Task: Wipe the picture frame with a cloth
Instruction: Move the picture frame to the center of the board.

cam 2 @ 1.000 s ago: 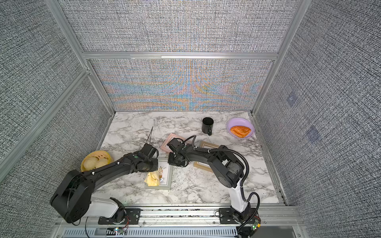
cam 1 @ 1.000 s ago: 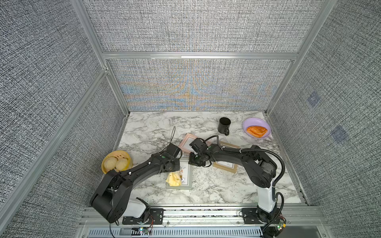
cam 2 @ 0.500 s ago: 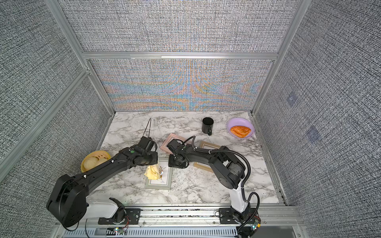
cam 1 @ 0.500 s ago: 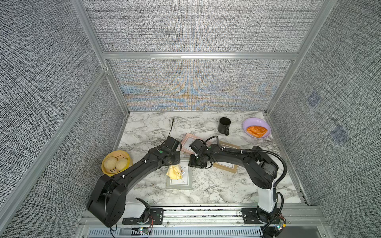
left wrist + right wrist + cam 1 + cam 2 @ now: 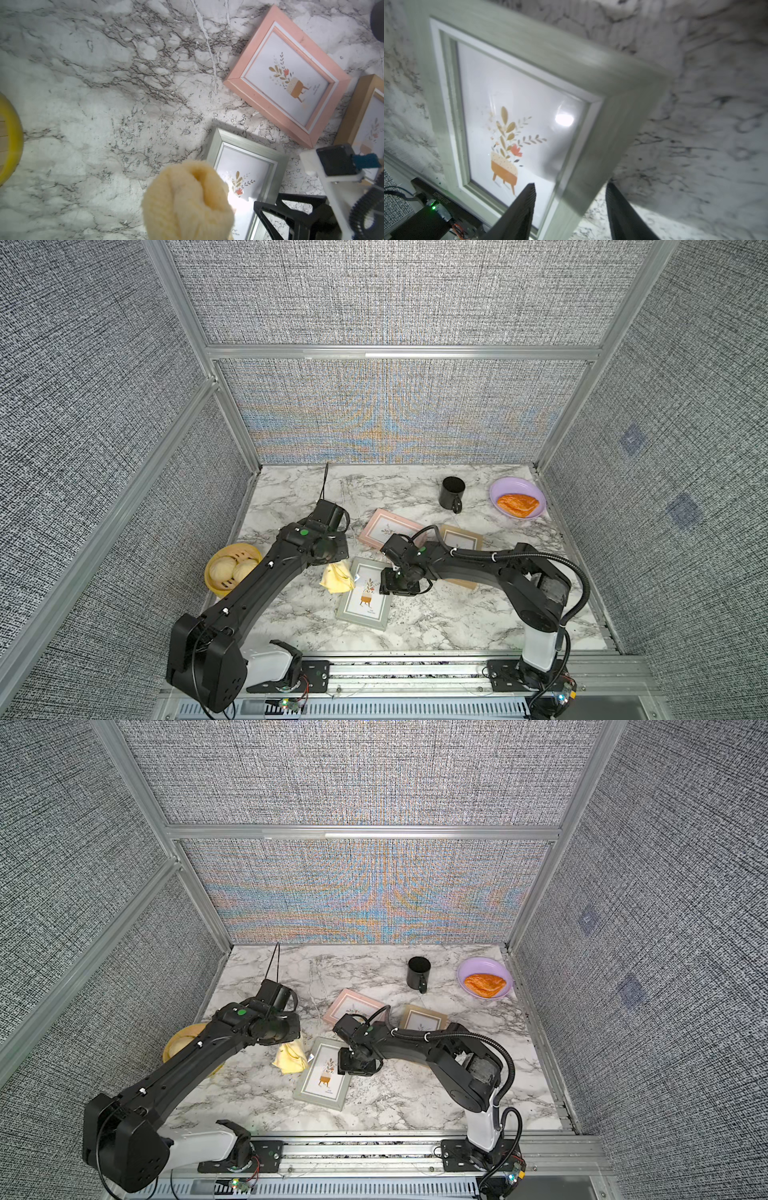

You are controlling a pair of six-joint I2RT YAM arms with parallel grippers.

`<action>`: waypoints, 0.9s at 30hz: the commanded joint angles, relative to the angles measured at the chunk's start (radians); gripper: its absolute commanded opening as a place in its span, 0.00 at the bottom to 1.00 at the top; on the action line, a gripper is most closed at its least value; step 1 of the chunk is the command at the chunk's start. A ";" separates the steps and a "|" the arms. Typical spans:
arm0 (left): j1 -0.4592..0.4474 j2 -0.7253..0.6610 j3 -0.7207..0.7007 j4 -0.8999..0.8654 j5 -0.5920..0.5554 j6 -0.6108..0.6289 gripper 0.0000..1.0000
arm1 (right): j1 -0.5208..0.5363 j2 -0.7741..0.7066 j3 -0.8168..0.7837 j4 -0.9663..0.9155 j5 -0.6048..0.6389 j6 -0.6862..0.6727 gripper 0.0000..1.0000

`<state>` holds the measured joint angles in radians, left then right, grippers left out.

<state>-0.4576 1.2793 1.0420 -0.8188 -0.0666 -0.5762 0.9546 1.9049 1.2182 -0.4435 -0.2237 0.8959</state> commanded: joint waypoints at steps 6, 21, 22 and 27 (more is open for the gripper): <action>0.050 -0.032 0.011 -0.052 -0.009 0.015 0.00 | 0.055 0.097 0.052 0.027 -0.019 0.089 0.55; 0.123 -0.026 0.044 -0.062 0.017 0.055 0.00 | 0.107 0.266 0.319 0.042 -0.087 0.149 0.57; 0.127 -0.023 0.043 -0.059 0.020 0.057 0.00 | 0.107 0.265 0.324 0.036 -0.083 0.145 0.58; 0.141 -0.017 0.042 -0.047 0.036 0.062 0.00 | 0.102 0.244 0.292 0.055 -0.081 0.141 0.60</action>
<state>-0.3229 1.2606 1.0832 -0.8715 -0.0486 -0.5278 1.0584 2.1464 1.5215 -0.3355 -0.3176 1.0397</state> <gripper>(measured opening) 0.085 0.600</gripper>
